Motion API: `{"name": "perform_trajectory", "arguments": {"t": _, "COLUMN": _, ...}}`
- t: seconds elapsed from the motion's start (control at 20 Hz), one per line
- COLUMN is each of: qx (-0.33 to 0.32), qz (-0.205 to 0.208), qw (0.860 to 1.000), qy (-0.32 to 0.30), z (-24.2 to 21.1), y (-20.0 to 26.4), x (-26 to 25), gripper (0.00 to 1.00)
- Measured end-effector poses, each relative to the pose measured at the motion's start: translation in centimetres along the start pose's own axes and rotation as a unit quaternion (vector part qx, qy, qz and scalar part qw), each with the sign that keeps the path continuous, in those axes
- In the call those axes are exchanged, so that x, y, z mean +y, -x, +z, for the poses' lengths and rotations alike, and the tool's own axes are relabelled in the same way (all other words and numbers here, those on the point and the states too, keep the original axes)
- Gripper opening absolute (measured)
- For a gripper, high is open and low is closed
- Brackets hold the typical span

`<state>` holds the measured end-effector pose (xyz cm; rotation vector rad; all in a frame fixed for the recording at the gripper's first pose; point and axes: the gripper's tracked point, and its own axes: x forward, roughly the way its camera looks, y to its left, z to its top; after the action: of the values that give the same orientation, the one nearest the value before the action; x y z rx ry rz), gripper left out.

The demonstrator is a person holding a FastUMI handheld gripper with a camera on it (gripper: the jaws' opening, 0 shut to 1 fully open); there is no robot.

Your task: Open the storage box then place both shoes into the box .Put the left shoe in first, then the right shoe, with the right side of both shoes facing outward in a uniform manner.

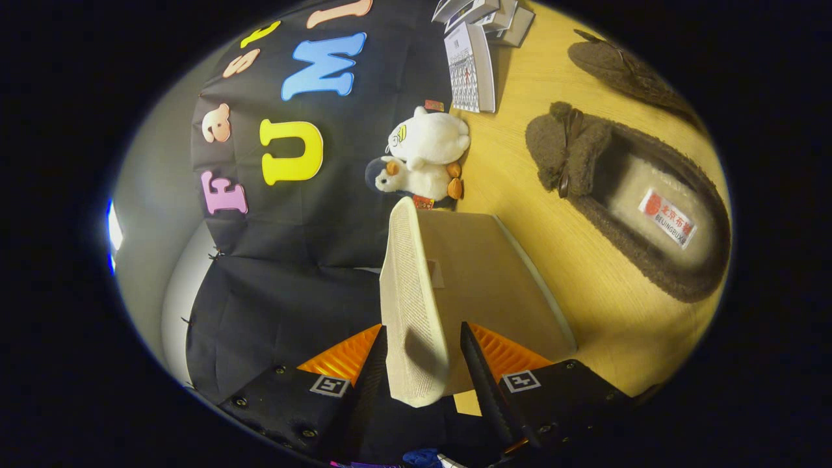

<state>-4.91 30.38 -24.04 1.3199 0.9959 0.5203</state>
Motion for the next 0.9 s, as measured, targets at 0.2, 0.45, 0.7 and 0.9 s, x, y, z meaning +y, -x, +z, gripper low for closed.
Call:
{"name": "perform_trajectory", "arguments": {"t": 0.2, "qx": -0.006, "qz": -0.002, "qw": 1.0, "qy": 0.01, "z": 0.2, "y": 0.0, "x": 0.8, "gripper": 0.22}}
{"name": "perform_trajectory", "arguments": {"t": 0.45, "qx": 0.012, "qz": -0.013, "qw": 0.994, "qy": 0.108, "z": -0.6, "y": 0.9, "x": 4.0, "gripper": 0.01}}
{"name": "perform_trajectory", "arguments": {"t": 0.7, "qx": 0.025, "qz": 0.013, "qw": 0.989, "qy": 0.144, "z": -1.1, "y": 0.9, "x": 9.4, "gripper": 0.0}}
{"name": "perform_trajectory", "arguments": {"t": 0.9, "qx": 0.03, "qz": 0.022, "qw": 0.986, "qy": 0.162, "z": -2.7, "y": 0.4, "x": 13.1, "gripper": 0.0}}
